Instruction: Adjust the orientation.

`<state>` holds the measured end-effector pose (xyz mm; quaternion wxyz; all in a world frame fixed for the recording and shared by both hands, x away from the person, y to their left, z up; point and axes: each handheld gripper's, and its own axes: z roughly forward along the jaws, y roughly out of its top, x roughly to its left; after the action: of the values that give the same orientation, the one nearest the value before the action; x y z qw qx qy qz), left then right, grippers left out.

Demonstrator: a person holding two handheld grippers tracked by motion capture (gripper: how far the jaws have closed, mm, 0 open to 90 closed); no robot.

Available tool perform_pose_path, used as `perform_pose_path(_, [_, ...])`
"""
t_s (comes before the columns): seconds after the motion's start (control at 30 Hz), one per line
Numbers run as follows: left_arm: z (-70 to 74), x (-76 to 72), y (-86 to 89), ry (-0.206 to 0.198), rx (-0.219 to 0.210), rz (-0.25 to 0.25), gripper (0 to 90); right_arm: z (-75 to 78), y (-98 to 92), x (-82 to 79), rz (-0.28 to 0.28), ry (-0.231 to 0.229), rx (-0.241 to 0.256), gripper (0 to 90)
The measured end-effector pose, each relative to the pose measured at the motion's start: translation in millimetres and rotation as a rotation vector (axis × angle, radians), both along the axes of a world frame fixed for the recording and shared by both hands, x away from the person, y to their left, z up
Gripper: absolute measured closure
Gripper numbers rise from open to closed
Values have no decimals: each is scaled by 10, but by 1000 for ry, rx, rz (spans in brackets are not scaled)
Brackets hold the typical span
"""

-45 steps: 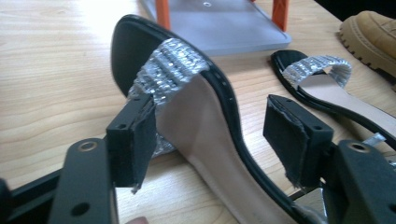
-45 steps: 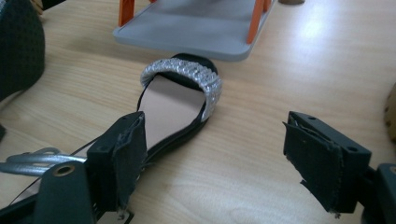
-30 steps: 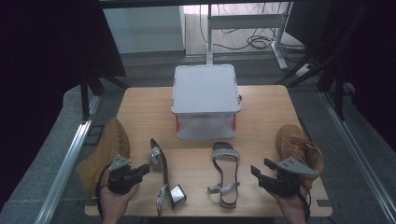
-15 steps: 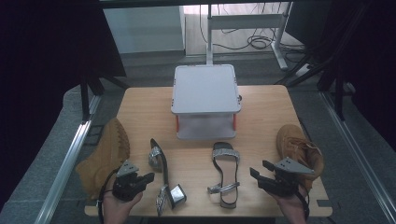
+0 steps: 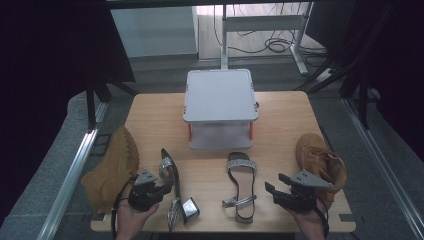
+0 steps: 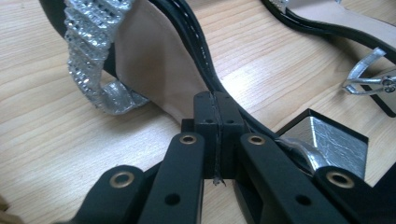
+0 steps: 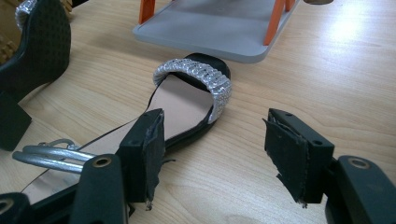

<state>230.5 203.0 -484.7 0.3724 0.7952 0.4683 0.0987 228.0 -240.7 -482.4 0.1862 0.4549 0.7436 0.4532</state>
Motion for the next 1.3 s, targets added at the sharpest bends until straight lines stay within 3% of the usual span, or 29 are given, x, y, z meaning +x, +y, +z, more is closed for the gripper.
perform_pose_path(0.3, [13, 59, -37, 5, 23, -40, 896, 14, 38, -3, 6, -6, -10, 384])
perform_pose_path(0.6, [-16, 101, -106, 10, 33, -47, 896, -3, 37, -3, 9, 0, -11, 384])
perform_pose_path(0.73, [-35, 134, -112, 14, 38, -43, 896, 0, -2, 1, 39, 39, 77, 381])
perform_pose_path(0.93, [-45, 164, -117, 19, 33, -45, 896, -2, -35, 5, 22, 37, 79, 382])
perform_pose_path(1.1, [-66, 307, -266, 20, 24, -58, 895, -32, -50, 15, 18, 42, 72, 381])
perform_pose_path(1.3, [-142, 547, -575, 51, 51, -114, 896, -64, -72, 7, 13, 48, 71, 381])
